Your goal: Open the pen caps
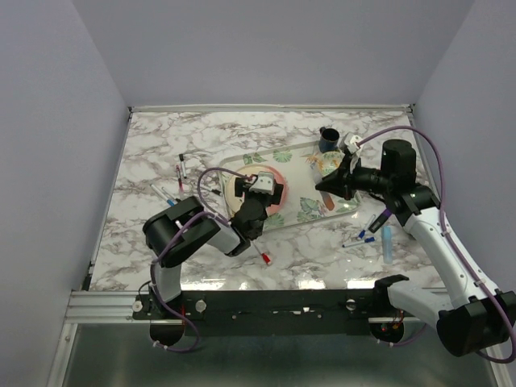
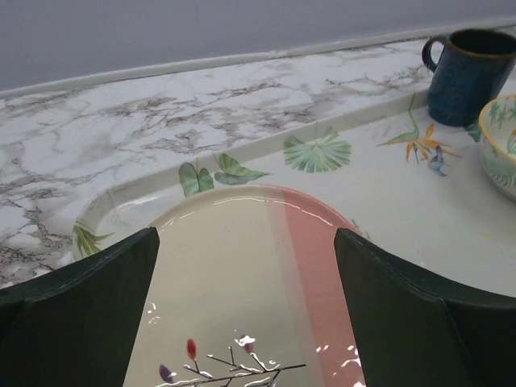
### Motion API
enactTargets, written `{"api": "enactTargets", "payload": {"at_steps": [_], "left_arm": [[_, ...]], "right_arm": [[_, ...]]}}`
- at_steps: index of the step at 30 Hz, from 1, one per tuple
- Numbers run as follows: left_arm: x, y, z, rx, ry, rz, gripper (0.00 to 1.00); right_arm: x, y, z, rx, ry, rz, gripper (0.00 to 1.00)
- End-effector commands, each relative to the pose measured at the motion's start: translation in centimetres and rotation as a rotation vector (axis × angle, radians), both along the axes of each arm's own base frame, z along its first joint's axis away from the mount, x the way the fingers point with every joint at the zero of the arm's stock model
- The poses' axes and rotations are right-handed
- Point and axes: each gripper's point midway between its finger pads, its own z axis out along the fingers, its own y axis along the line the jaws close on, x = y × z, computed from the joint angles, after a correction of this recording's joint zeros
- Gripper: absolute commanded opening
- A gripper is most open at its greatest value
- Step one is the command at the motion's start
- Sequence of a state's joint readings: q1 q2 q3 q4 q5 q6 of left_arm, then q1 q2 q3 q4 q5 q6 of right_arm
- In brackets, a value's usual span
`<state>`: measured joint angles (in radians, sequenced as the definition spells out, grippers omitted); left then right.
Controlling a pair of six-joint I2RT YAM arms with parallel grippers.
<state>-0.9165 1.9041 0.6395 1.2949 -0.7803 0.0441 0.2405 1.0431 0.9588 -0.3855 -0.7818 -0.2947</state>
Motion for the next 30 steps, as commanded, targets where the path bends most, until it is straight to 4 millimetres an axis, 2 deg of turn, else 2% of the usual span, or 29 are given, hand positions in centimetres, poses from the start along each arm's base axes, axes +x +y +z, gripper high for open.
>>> {"api": "enactTargets", "payload": {"at_steps": [1, 2, 3, 5, 6, 7, 8, 9, 11, 12, 15, 16, 18, 19, 21, 25, 30], "left_arm": [[-1.6, 2.1, 12.1, -0.484, -0.282, 0.002, 0.99], [-2.0, 1.8, 12.6, -0.514, -0.281, -0.031, 0.99], [-2.5, 2.1, 14.1, -0.563, -0.292, -0.05, 0.99], [-3.2, 1.3, 13.9, -0.613, -0.236, -0.113, 0.99], [-3.8, 1.4, 15.5, -0.655, -0.24, -0.144, 0.98], [-4.1, 1.2, 15.7, -0.676, -0.214, -0.169, 0.98], [-4.2, 0.6, 14.7, -0.691, -0.142, -0.19, 0.97], [-4.9, 0.0, 16.2, -0.727, -0.132, -0.278, 0.95], [-5.5, -1.1, 15.4, -0.725, -0.037, -0.387, 0.95], [-6.1, -1.9, 16.3, -0.77, 0.003, -0.505, 0.99], [-7.5, -3.5, 16.6, -0.796, 0.084, -0.701, 0.99], [-8.5, -4.4, 16.9, -0.778, 0.116, -0.811, 0.99], [-9.0, -5.4, 15.9, -0.747, 0.182, -0.873, 0.99], [-9.3, -6.2, 16.2, -0.73, 0.201, -0.917, 0.99], [-9.7, -7.3, 15.0, -0.717, 0.281, -0.955, 0.98], [-10.2, -8.9, 15.5, -0.707, 0.328, -1.014, 0.93], [-9.7, -10.5, 14.1, -0.654, 0.391, -0.952, 0.83]], "right_arm": [[0.1, 1.5, 1.1, 0.133, 0.077, 0.027, 0.01], [0.8, 1.8, 2.0, 0.162, 0.059, 0.014, 0.01], [1.7, 1.6, 2.4, 0.203, 0.117, -0.068, 0.01], [3.2, 1.5, 3.6, 0.247, 0.137, -0.14, 0.01], [4.3, 1.1, 3.7, 0.277, 0.183, -0.227, 0.01], [4.8, 0.9, 4.1, 0.298, 0.197, -0.263, 0.01], [5.4, 0.8, 4.6, 0.317, 0.204, -0.295, 0.01], [5.7, 0.7, 4.8, 0.351, 0.241, -0.339, 0.01], [6.9, -0.1, 4.8, 0.383, 0.265, -0.438, 0.01], [7.4, -0.5, 4.8, 0.412, 0.292, -0.489, 0.01], [7.6, -0.4, 4.8, 0.456, 0.349, -0.529, 0.01], [7.6, -0.5, 4.7, 0.463, 0.364, -0.537, 0.01], [7.5, -0.2, 5.0, 0.487, 0.393, -0.532, 0.01], [7.4, -0.1, 4.9, 0.489, 0.4, -0.533, 0.01], [7.4, 0.1, 5.0, 0.488, 0.395, -0.538, 0.01], [7.5, 0.8, 4.2, 0.462, 0.392, -0.554, 0.01], [7.9, 1.4, 2.9, 0.431, 0.399, -0.569, 0.01]]}}
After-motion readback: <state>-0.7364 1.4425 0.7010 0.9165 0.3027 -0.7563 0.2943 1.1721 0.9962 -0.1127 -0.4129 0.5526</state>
